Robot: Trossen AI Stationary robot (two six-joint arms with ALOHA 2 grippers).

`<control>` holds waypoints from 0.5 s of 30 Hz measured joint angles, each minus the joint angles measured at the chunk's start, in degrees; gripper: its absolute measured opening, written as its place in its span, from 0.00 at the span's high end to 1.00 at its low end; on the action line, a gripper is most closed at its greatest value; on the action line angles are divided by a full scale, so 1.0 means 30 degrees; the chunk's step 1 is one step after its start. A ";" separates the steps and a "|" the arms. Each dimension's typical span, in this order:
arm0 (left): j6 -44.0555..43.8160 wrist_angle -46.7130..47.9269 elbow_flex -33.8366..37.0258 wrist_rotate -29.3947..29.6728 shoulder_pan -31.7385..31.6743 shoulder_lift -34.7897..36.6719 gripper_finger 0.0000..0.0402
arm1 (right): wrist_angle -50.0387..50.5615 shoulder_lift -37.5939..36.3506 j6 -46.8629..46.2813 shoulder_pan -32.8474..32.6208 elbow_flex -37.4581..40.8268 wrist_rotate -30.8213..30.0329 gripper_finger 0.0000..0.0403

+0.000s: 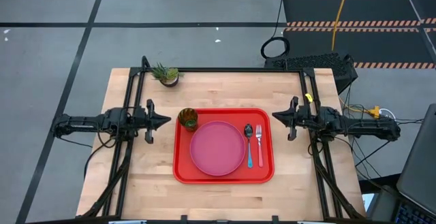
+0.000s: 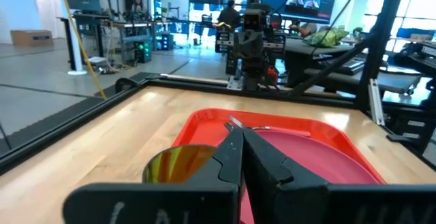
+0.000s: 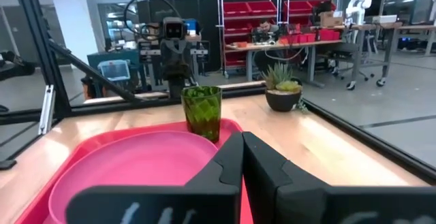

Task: Pick and place plate/cup/fork/spoon on tray
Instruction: Return to Home Position

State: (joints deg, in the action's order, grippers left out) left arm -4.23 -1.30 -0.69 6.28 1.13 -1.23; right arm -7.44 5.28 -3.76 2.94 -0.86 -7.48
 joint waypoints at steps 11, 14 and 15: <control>0.0226 -0.0117 0.0007 0.0845 -0.0015 0.0000 0.97 | 0.0560 0.0000 -0.0605 -0.0022 0.0000 0.0601 1.00; 0.0240 -0.0117 0.0007 0.0789 -0.0015 -0.0005 0.99 | 0.0560 0.0000 -0.0521 -0.0022 0.0000 0.0630 1.00; 0.0240 -0.0117 0.0007 0.0780 -0.0015 -0.0003 0.99 | 0.0560 0.0000 -0.0521 -0.0022 0.0000 0.0676 1.00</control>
State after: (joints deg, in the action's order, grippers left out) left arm -3.51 -1.65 -0.67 8.62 1.08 -1.24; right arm -5.76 5.28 -5.32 2.87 -0.86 -5.45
